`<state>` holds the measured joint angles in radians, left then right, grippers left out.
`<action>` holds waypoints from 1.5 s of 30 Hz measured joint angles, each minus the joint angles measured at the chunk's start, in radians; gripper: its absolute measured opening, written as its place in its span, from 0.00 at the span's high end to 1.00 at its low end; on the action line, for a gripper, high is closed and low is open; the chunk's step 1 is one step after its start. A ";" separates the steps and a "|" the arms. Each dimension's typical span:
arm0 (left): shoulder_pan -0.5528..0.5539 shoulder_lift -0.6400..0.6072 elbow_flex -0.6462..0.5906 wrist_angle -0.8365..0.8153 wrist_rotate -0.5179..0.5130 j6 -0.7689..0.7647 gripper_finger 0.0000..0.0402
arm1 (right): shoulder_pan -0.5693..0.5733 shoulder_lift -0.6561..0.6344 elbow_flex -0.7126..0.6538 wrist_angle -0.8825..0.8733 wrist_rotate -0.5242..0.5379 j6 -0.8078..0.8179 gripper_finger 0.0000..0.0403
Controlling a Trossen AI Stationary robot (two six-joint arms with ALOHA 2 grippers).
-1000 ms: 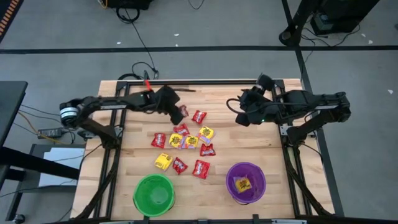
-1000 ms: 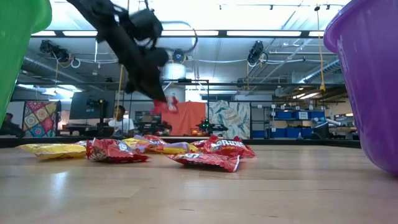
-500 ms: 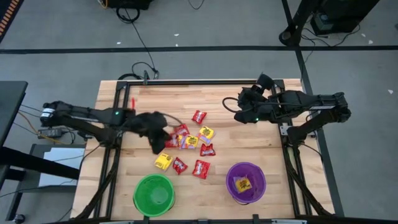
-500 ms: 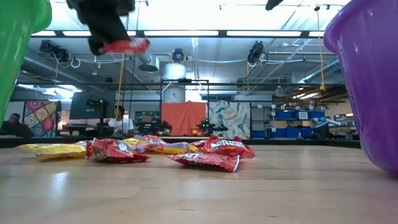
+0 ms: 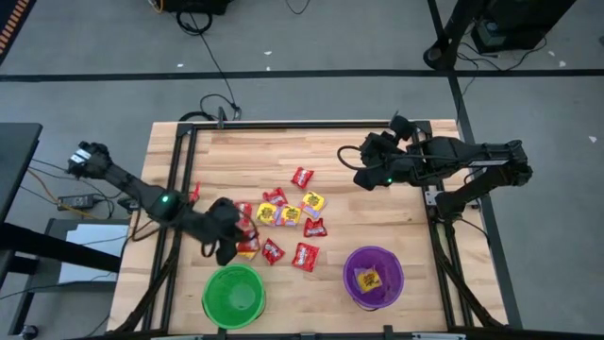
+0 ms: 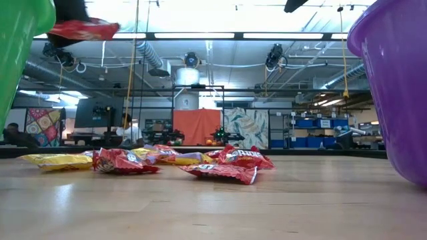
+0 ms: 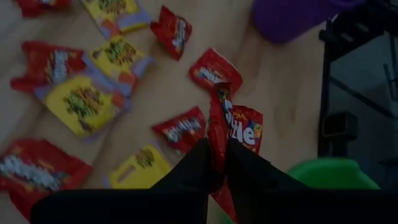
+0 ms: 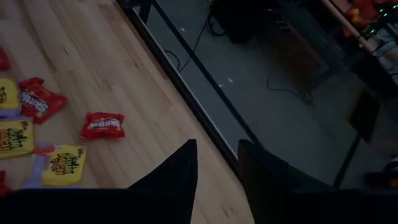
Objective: Sort candy by brand, put in halloween buckets
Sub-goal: Put the red candy into the green bucket
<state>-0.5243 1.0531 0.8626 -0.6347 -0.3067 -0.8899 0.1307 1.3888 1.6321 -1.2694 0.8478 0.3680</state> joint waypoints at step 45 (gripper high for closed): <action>-0.435 0.152 -0.010 0.307 -0.170 -0.400 0.86 | 0.006 -0.001 0.000 0.011 -0.040 0.030 0.68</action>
<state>-0.9588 1.2053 0.8524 -0.3278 -0.4770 -1.2904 0.1365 1.3880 1.6321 -1.2583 0.8074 0.3981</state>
